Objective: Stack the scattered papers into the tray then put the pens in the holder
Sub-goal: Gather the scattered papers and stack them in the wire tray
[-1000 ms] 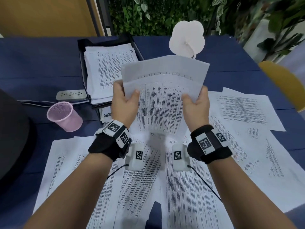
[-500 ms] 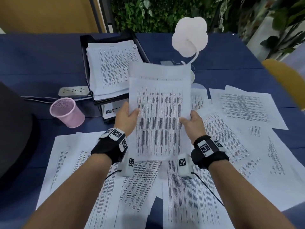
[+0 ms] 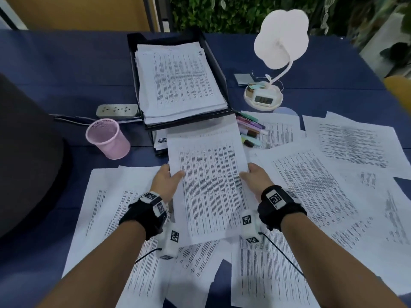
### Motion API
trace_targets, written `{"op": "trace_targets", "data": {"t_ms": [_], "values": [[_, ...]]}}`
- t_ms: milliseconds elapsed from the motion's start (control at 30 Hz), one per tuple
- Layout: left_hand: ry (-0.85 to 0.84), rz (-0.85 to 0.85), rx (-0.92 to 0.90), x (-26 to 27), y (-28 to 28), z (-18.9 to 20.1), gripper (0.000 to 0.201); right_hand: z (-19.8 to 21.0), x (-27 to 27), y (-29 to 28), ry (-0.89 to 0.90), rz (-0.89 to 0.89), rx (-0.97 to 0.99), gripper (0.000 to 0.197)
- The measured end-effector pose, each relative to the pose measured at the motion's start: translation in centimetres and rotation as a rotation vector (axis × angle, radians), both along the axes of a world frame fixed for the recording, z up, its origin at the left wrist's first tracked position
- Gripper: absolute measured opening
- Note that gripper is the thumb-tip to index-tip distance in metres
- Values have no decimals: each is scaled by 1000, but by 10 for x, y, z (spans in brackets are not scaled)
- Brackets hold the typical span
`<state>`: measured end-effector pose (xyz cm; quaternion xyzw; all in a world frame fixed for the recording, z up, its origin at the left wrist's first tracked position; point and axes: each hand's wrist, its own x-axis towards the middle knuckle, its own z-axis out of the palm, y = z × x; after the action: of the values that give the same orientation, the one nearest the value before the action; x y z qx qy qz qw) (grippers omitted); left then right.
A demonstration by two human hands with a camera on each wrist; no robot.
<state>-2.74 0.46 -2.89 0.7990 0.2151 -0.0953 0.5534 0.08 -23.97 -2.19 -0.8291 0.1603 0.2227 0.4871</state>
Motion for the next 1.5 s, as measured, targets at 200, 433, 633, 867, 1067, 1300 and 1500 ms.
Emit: {"op": "trace_targets", "data": {"t_ms": [200,433,633,867,1067,1300,1500], "values": [[161,54,-230,-5,27,-3,37,0,40,27,-16,-40,47,23],[209,-13,-276,1,46,6,34,10,78,59,-107,-67,106,32],[104,28,-56,40,57,4,42,10,78,62,-7,-2,197,40],[-45,28,93,82,62,1,41,-4,85,62,151,-96,284,65],[-105,202,-3,106,64,6,48,3,112,74,97,-276,369,52],[-92,101,349,107,72,9,25,-2,129,89,86,-391,457,37],[16,-107,517,101,74,2,34,-5,136,90,117,-605,660,25]]}}
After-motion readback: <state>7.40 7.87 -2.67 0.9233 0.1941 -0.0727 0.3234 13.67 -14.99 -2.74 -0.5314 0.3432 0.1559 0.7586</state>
